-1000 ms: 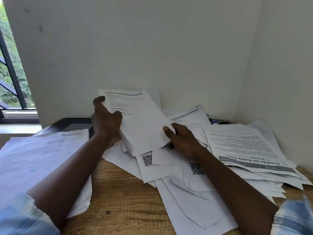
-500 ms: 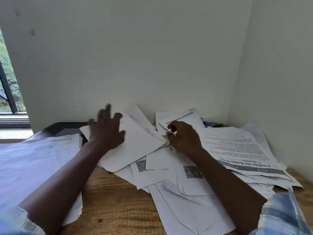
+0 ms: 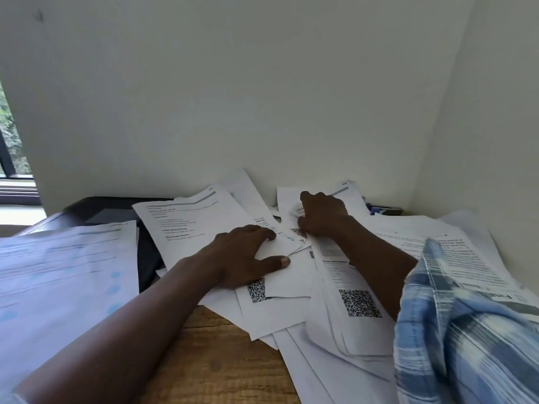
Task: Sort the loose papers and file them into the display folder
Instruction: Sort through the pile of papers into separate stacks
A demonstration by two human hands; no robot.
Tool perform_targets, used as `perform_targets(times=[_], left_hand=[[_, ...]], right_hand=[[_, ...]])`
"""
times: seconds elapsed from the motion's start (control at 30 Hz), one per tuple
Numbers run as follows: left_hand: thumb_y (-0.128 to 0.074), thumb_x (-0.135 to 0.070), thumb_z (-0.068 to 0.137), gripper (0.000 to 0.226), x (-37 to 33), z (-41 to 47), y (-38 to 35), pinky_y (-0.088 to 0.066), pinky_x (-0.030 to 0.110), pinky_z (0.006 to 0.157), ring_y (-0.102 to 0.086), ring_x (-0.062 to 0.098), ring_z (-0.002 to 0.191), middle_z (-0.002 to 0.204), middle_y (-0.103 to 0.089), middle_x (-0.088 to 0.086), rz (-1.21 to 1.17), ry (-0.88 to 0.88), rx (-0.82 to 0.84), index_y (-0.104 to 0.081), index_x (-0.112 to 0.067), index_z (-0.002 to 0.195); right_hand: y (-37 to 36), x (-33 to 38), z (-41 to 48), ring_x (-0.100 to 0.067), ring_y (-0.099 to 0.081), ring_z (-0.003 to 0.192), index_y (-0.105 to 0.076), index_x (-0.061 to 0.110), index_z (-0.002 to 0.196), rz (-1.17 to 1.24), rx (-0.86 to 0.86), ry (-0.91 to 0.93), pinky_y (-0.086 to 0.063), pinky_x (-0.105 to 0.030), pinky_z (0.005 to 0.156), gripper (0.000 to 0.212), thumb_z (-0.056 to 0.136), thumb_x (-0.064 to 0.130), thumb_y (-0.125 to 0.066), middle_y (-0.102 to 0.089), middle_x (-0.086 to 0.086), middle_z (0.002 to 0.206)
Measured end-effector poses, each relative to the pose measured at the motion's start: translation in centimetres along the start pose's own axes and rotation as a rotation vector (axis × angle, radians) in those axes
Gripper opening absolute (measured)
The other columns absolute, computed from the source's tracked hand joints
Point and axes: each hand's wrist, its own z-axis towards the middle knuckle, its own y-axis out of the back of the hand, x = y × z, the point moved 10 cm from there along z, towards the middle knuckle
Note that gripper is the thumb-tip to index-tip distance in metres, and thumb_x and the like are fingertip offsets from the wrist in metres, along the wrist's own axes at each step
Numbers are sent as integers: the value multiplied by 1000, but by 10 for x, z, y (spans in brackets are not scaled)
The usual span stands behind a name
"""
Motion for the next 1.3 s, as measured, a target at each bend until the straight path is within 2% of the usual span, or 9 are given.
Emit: perform_targets(times=[0.2, 0.37, 0.53, 0.63, 0.77, 0.83, 0.9, 1.13, 1.3], left_hand=[[-55, -83, 83, 75, 7, 0, 6, -36, 38, 115, -42, 14, 138, 149, -46, -11, -109, 41, -54, -47, -38, 142], [-65, -53, 91, 26, 6, -6, 50, -48, 33, 80, -63, 19, 99, 100, -69, -10, -52, 87, -398, -70, -28, 90], [-69, -25, 90, 26, 26, -15, 66, -48, 17, 60, -69, 12, 62, 66, -72, -2, -546, 199, -601, -72, -6, 74], [-72, -15, 95, 24, 25, -9, 41, -61, 31, 66, -76, 19, 65, 83, -76, 11, -1145, 235, -456, -71, 7, 87], [-61, -17, 103, 24, -1, -6, 17, -61, 38, 87, -77, 27, 98, 115, -76, 14, -1388, 202, -154, -71, 3, 110], [-56, -15, 105, 23, -8, -5, 10, -60, 39, 93, -76, 25, 103, 117, -75, 14, -1375, 176, -80, -71, 0, 114], [-58, -13, 104, 20, -9, -5, 10, -60, 38, 93, -76, 24, 103, 115, -76, 14, -1322, 154, -94, -72, -2, 115], [-74, -11, 90, 15, 13, -5, 35, -59, 31, 87, -74, 12, 92, 98, -78, -7, -851, 70, -401, -79, -24, 96], [-73, -19, 92, 14, 9, -9, 37, -45, 6, 80, -68, -3, 89, 99, -76, -16, -648, 29, -449, -77, -30, 99]], right_hand=[[5, -8, -1, -36, -62, 111, -58, 18, 126, 99, -197, -24, -47, -36, 90, 37, 90, 9, -54, -62, -13, 119], [17, -24, -4, -28, -66, 96, -61, 30, 124, 423, -364, -32, -48, -33, 82, 39, 89, 14, -58, -71, -2, 97], [34, -12, -30, -7, -67, 86, -77, 33, 101, 674, -314, 70, -51, -29, 85, 18, 96, 29, -60, -74, 13, 91], [17, 6, -60, -11, -70, 90, -81, 25, 96, 1111, -4, -14, -49, -32, 81, 59, 83, 79, -60, -78, 7, 99], [5, 25, -102, -11, -64, 66, -73, 10, 95, 1324, 118, 45, -48, -25, 60, 30, 90, 39, -75, -72, 0, 75], [1, 17, -108, -14, -68, 68, -72, 6, 99, 1451, 65, 20, -55, -24, 60, 10, 90, 5, -75, -74, -6, 81], [-6, 6, -106, -25, -76, 84, -72, 6, 104, 1481, 47, -63, -64, -35, 73, 22, 88, -8, -71, -78, -13, 95], [-21, -8, -99, -32, -74, 103, -67, -1, 122, 1539, 85, -103, -62, -40, 82, 32, 91, -9, -67, -76, -16, 112], [-18, -8, -101, -27, -75, 95, -69, 2, 116, 1483, 38, -88, -63, -34, 77, 28, 91, -10, -66, -77, -14, 107]])
